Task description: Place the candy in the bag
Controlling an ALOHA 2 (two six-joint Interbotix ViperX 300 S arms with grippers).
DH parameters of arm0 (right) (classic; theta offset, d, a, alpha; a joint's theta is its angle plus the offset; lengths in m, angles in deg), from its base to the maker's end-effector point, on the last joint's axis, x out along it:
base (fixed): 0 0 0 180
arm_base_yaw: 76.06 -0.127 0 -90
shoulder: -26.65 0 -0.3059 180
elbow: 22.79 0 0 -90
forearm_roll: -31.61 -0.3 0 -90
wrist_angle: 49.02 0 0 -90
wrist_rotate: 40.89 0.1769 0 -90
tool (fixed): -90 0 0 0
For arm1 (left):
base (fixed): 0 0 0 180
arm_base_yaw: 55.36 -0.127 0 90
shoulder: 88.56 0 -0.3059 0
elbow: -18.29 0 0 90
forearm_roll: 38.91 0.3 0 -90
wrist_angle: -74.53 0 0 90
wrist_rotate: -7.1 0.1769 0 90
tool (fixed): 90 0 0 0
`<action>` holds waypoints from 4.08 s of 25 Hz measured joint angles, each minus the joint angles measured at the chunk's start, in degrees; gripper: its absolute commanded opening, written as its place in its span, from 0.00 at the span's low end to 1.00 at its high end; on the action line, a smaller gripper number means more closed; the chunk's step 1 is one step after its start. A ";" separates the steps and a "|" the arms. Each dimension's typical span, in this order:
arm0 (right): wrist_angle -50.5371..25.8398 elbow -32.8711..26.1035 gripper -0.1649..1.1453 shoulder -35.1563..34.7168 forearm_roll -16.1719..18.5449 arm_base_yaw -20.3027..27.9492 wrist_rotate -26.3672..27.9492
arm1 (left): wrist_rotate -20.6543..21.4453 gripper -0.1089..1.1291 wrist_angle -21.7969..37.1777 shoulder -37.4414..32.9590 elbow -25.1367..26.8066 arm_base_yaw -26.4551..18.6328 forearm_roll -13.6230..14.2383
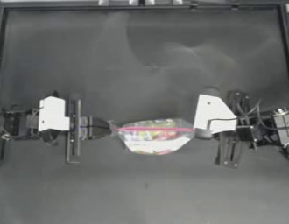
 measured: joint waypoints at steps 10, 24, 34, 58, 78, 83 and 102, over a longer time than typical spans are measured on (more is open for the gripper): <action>3.43 -1.67 0.15 -1.49 0.70 0.00 -0.09 | -0.09 0.12 0.09 0.97 -0.53 0.00 0.00; 5.71 -4.22 0.15 -6.94 3.25 -0.09 -0.53 | 0.00 0.12 0.09 2.20 -1.58 0.00 0.00; 5.80 -4.22 0.15 -9.05 4.75 -0.18 0.09 | 0.35 0.12 0.09 8.09 -4.57 0.00 0.18; 10.99 0.00 0.15 -11.78 13.45 0.26 9.93 | 3.60 0.12 0.09 14.06 -6.86 -0.79 0.18; 13.62 0.62 0.17 -13.80 12.04 0.79 10.28 | 4.83 0.12 0.09 16.26 -7.82 -1.85 0.18; 14.59 0.62 0.46 -13.80 11.43 0.79 10.20 | 4.83 0.12 0.09 16.35 -7.82 -1.85 0.09; 12.22 0.97 0.90 -7.03 10.37 1.14 9.40 | 4.83 0.12 0.09 16.26 -7.73 -1.67 0.18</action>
